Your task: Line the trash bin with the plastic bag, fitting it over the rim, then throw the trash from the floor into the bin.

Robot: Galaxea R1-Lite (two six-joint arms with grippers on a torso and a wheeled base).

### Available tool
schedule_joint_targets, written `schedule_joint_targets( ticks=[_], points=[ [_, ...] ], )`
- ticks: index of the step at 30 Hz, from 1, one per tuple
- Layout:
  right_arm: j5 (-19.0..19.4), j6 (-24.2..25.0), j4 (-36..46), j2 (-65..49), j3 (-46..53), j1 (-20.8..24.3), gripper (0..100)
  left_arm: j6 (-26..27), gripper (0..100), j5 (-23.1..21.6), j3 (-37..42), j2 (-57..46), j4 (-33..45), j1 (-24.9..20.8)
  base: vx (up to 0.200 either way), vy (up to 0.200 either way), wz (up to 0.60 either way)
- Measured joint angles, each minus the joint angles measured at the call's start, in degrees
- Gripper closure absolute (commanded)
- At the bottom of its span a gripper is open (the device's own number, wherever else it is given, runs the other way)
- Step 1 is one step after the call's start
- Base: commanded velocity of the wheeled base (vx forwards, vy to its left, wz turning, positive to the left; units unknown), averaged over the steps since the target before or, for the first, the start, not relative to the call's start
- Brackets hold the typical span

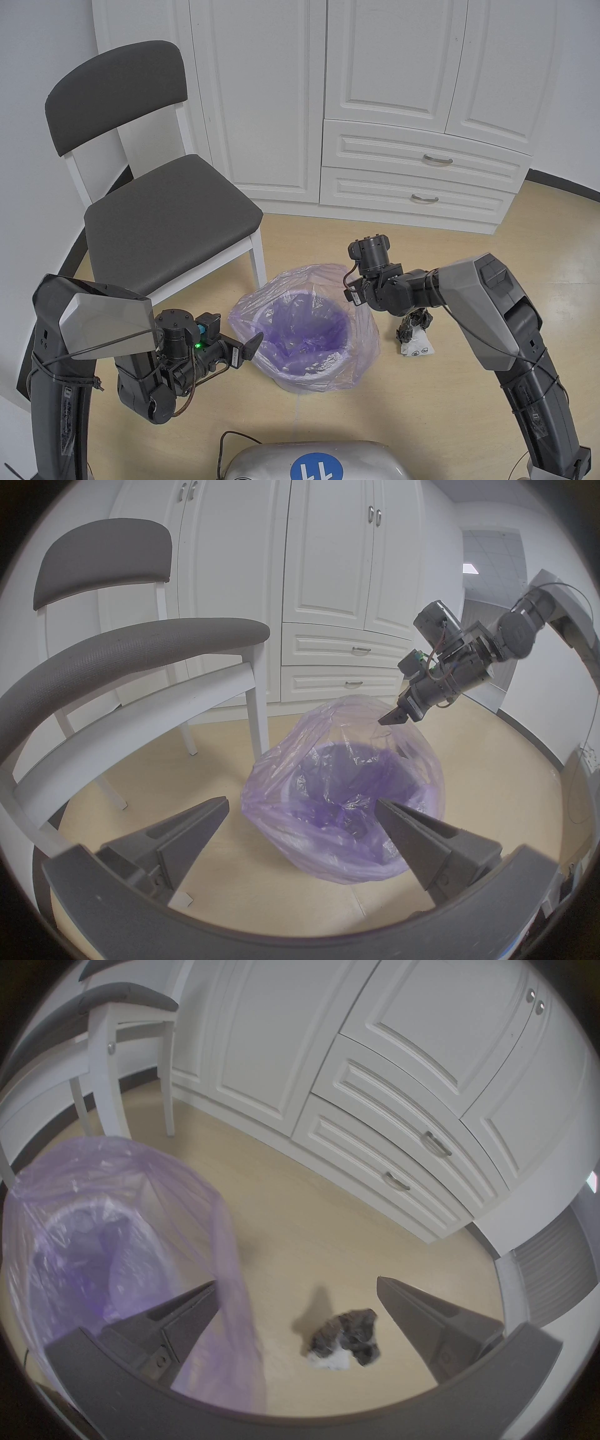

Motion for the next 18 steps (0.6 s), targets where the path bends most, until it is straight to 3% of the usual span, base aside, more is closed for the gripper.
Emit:
schedule_joint_targets(
  ticks=[4, 8, 18],
  points=[
    [0.40, 3.28, -9.50, 2.10, -0.57, 0.02, 0, -0.18, 0, 1.27, -1.40, 0.76, 0.02, 0.02, 0.000, 0.000, 0.00],
    [0.71, 10.53, -19.16, 2.21, 0.88, 0.17, 0, -1.45, 0, 3.32, -3.22, 1.46, 0.02, 0.02, 0.000, 0.000, 0.00],
    [5.50, 22.03, -23.52, -7.49, 21.99, 2.07, 0, -3.15, 0, 5.08, -5.71, 2.65, 0.02, -0.04, 0.000, 0.000, 0.00]
  ],
)
